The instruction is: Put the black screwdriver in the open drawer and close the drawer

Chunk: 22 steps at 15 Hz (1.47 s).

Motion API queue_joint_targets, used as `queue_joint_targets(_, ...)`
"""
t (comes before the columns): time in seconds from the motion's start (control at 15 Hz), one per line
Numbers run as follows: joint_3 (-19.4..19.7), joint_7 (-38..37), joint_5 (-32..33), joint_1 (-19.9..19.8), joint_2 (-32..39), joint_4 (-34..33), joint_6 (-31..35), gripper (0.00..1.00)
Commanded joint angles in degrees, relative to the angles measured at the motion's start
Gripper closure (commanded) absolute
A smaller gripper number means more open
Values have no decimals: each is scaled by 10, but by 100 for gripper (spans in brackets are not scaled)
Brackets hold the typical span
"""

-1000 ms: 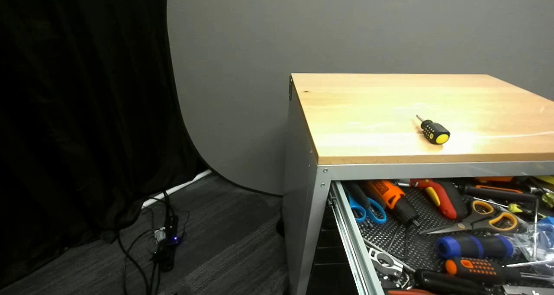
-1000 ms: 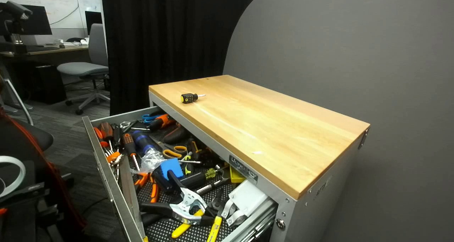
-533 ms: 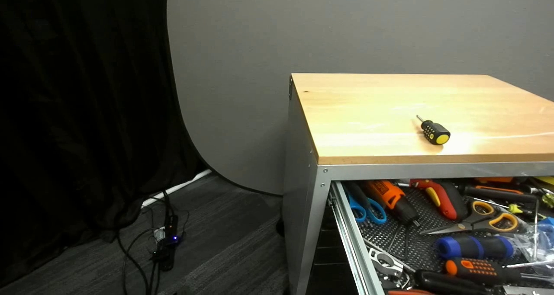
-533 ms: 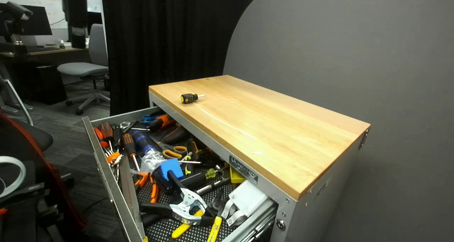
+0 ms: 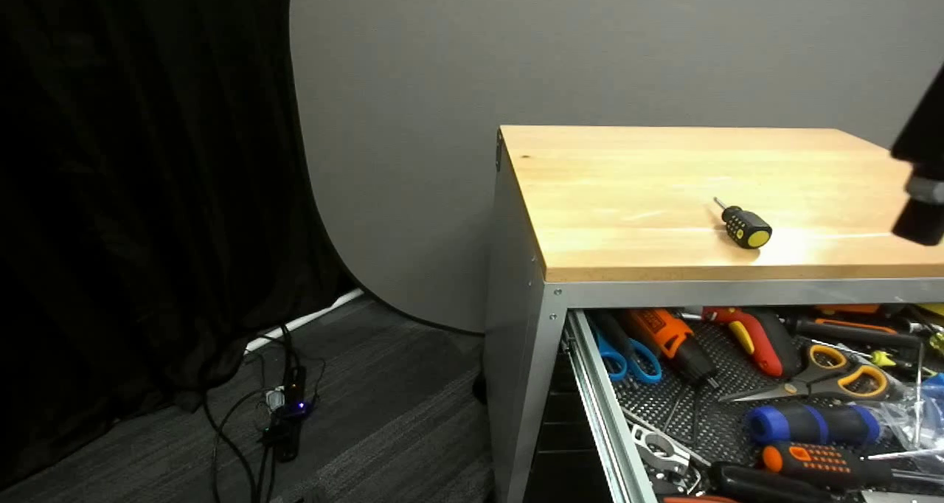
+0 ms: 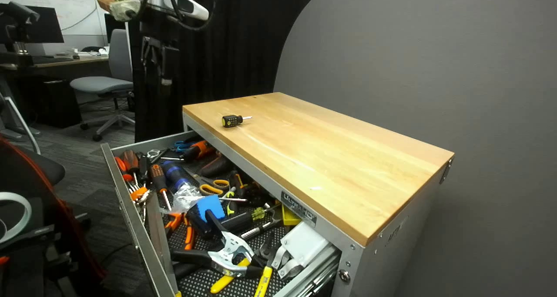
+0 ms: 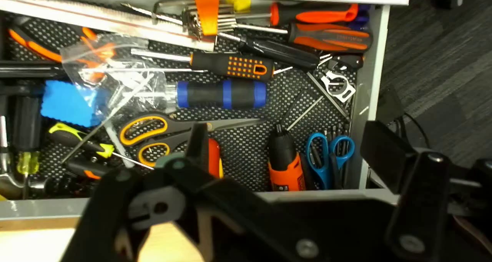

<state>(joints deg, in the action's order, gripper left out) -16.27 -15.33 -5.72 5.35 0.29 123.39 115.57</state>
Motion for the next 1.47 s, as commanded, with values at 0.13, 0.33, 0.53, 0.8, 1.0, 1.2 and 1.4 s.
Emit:
queue_joint_targets(0.13, 36, -6, 23, 33, 125, -125, 4, 0)
queue_joint_targets(0.33, 53, -14, 40, 46, 168, -160, 23, 0)
queue_joint_targets(0.53, 68, -17, 52, 56, 204, -190, 42, 0)
queue_joint_targets(0.8, 85, -42, 70, 78, 245, -213, 104, 0)
queue_joint_targets(1.0, 108, -80, 113, 103, 273, -233, 145, 0)
queue_joint_targets(1.2, 130, -119, 153, 124, 285, -246, 163, 0)
queue_joint_targets(1.4, 148, -145, 184, 136, 283, -252, 160, 0)
